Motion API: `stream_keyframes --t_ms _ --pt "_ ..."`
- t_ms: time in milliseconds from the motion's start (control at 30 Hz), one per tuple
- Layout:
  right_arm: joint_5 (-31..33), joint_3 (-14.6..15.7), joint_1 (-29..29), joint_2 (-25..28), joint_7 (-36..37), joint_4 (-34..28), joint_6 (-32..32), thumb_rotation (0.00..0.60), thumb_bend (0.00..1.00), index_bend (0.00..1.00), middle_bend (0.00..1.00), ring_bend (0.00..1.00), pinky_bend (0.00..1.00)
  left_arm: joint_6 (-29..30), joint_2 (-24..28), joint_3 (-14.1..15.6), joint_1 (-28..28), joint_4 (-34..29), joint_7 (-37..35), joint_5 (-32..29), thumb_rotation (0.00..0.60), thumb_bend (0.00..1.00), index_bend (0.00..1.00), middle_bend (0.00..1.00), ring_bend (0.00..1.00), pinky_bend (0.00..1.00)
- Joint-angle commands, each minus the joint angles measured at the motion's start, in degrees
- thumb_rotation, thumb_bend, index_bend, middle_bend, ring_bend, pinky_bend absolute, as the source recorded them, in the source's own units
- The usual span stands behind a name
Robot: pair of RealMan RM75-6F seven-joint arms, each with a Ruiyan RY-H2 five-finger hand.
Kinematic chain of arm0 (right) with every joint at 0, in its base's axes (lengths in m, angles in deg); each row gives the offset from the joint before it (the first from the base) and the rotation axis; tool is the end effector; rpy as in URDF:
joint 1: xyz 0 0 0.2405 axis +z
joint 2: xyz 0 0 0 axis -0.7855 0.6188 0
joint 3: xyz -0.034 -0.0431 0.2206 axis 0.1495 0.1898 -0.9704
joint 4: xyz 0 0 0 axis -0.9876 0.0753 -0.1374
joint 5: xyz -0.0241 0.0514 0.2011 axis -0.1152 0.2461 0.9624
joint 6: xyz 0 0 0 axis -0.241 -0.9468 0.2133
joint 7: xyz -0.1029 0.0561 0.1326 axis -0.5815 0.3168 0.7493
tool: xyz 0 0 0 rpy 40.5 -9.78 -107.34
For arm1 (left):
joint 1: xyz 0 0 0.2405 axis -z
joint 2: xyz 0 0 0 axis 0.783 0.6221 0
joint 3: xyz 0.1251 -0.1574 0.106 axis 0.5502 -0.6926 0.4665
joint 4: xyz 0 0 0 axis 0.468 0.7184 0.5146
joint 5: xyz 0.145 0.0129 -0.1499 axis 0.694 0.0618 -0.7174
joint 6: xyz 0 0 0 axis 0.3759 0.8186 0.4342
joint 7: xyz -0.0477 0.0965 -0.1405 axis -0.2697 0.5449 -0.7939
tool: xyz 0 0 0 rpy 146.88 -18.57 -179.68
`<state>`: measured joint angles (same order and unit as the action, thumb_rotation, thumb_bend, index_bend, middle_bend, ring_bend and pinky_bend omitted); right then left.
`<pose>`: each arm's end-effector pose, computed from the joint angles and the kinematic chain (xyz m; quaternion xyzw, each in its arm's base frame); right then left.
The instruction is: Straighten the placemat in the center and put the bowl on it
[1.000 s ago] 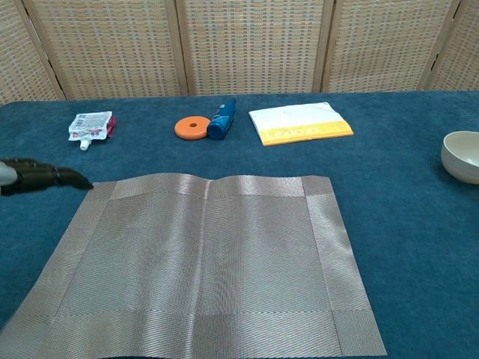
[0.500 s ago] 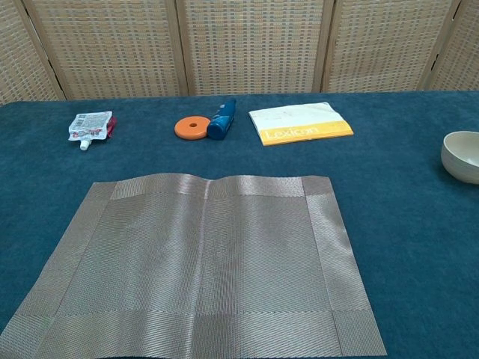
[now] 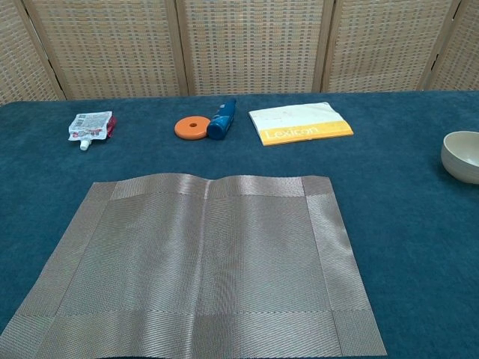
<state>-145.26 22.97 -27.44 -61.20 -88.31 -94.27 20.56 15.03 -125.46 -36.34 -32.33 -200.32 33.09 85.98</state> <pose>-0.3376 -0.3455 0.1036 0.6000 -0.4726 0.2611 0.5903 -0.1950 0.2513 0.1121 -0.6563 -0.3661 -0.3756 0.5424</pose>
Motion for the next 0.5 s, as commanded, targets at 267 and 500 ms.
stream_keyframes --t_ms 267,500 --pt "-0.96 0.02 6.14 -10.53 -0.71 12.38 -4.40 0.600 0.11 0.37 0.00 0.00 0.00 -1.45 0.61 -1.50 -0.20 1.32 -1.41 -0.84 0.600 0.00 0.00 0.00 0.00 0.00" --pt "-2.50 0.13 7.35 -13.49 2.46 16.40 -5.16 0.600 0.42 0.57 0.00 0.00 0.00 -2.26 0.80 -2.23 -0.29 1.78 -1.83 -1.54 0.600 0.00 0.00 0.00 0.00 0.00"
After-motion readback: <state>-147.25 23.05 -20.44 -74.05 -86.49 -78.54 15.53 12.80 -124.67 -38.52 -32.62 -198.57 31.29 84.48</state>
